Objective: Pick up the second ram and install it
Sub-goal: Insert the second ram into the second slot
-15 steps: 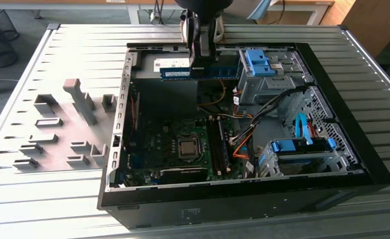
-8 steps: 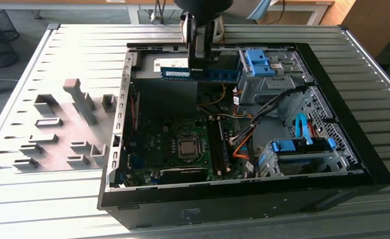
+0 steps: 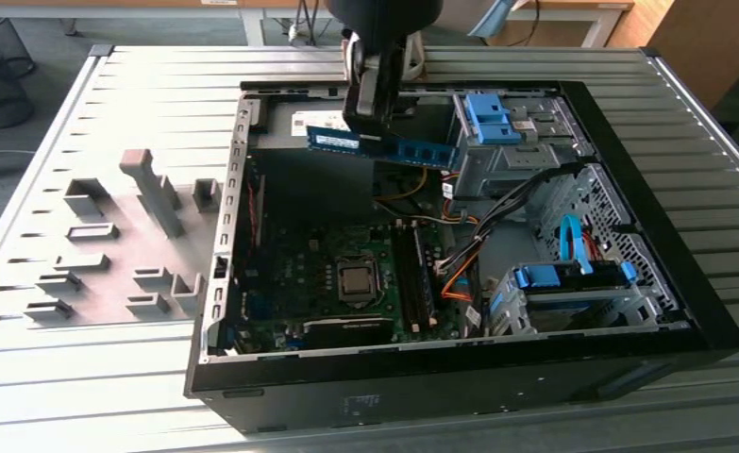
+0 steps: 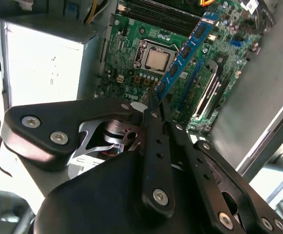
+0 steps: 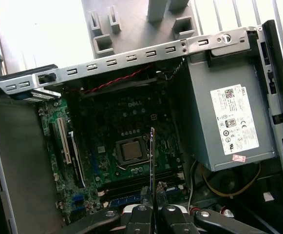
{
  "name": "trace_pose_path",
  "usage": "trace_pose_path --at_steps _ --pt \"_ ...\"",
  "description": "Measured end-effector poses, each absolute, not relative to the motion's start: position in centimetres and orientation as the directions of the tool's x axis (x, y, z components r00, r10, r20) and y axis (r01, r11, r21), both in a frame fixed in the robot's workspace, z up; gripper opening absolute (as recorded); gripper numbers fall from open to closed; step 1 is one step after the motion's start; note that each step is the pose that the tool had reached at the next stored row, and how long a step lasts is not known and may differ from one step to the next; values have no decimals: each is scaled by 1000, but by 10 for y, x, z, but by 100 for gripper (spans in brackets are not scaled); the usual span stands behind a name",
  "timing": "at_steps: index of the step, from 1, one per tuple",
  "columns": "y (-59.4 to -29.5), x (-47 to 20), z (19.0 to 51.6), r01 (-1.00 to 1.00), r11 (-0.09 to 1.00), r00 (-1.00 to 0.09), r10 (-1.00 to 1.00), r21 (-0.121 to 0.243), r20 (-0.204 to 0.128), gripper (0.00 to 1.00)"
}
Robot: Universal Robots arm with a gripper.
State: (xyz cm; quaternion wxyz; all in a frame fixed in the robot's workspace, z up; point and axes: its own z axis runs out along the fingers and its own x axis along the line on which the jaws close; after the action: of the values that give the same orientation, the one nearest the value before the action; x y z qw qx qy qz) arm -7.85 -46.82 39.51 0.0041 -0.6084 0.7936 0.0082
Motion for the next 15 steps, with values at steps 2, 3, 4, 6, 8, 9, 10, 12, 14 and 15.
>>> trace_pose_path --at_steps 2,3,4,6,8,9,10,12,14,15 --pt "-468 -78 394 -957 291 -291 -956 8 -15 14" --pt "-468 -78 393 -952 306 -307 -952 7 -14 14" --pt "-468 -78 393 -947 322 -322 -947 7 -14 14" --pt "-468 -78 392 -936 353 -353 -935 7 -13 14" --pt "-468 -78 391 -923 384 -384 -923 6 -12 14" --pt "-468 -78 390 -917 399 -399 -917 6 -12 14" --pt "-468 -78 390 -910 415 -415 -910 6 -11 14" --pt "-468 -78 389 -896 445 -445 -895 6 -11 14" --pt "-468 -78 388 -881 474 -474 -881 6 -10 14" --pt "-468 -79 388 -874 486 -486 -874 5 -10 14"
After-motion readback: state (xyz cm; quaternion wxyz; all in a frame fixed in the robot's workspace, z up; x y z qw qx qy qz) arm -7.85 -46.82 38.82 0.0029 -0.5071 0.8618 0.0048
